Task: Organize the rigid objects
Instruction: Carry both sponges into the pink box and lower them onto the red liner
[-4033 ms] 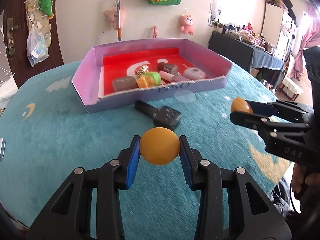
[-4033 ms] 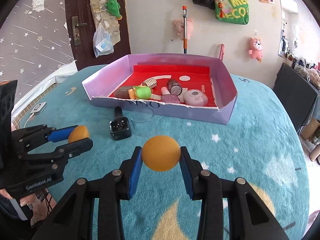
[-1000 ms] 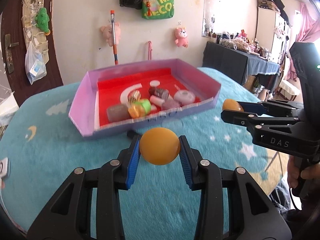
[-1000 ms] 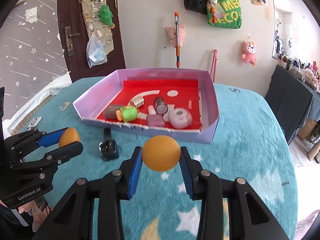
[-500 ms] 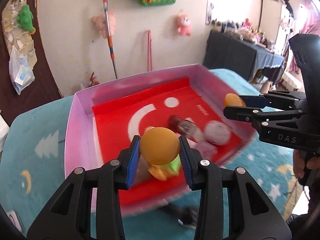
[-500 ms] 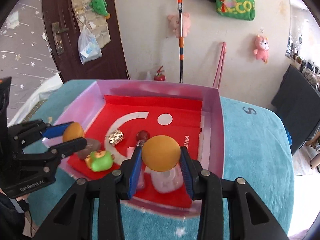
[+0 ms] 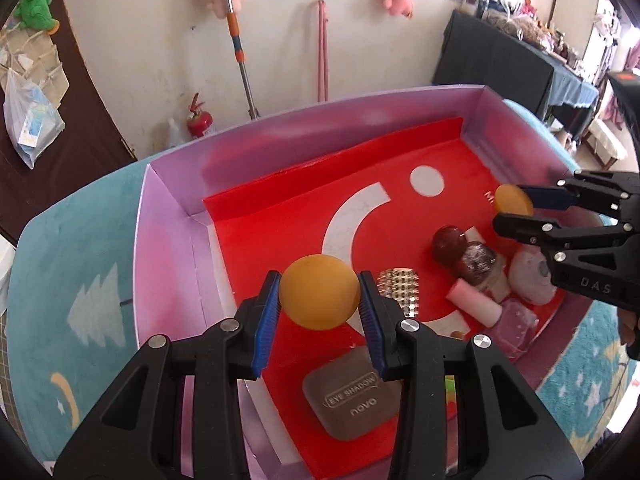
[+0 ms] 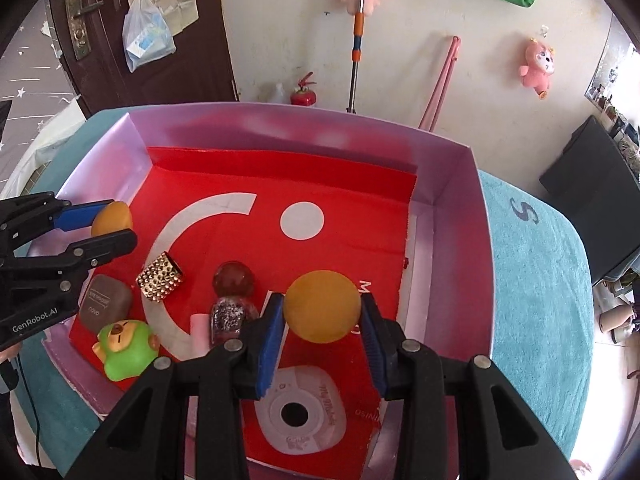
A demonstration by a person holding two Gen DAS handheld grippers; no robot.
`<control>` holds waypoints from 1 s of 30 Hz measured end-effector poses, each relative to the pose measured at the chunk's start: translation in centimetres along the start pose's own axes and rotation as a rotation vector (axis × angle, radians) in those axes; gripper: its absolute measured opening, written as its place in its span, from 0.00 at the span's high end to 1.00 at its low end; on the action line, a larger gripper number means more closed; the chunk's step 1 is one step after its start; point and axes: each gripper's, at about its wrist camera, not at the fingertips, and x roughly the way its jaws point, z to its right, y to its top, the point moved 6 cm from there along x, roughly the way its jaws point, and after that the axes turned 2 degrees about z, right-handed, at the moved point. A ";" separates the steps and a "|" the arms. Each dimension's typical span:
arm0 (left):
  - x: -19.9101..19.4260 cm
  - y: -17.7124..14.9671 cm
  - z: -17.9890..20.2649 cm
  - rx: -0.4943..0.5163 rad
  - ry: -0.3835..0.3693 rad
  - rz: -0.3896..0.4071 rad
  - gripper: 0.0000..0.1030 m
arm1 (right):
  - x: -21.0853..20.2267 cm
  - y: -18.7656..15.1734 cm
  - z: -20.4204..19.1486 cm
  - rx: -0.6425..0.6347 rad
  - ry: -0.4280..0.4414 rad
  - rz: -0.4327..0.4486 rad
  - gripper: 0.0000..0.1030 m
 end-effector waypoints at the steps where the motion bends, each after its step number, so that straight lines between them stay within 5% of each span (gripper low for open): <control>1: 0.3 -0.1 -0.1 -0.002 0.000 -0.013 0.65 | 0.2 0.0 -0.1 -0.005 -0.003 -0.009 0.61; 14: 2.4 -1.4 -0.8 0.007 -0.018 -0.125 0.65 | 1.7 -0.1 -0.5 -0.046 -0.038 -0.080 0.61; 30: 2.6 -0.8 -0.7 -0.001 -0.025 -0.132 0.65 | 2.0 -0.3 -0.6 -0.056 -0.040 -0.088 0.62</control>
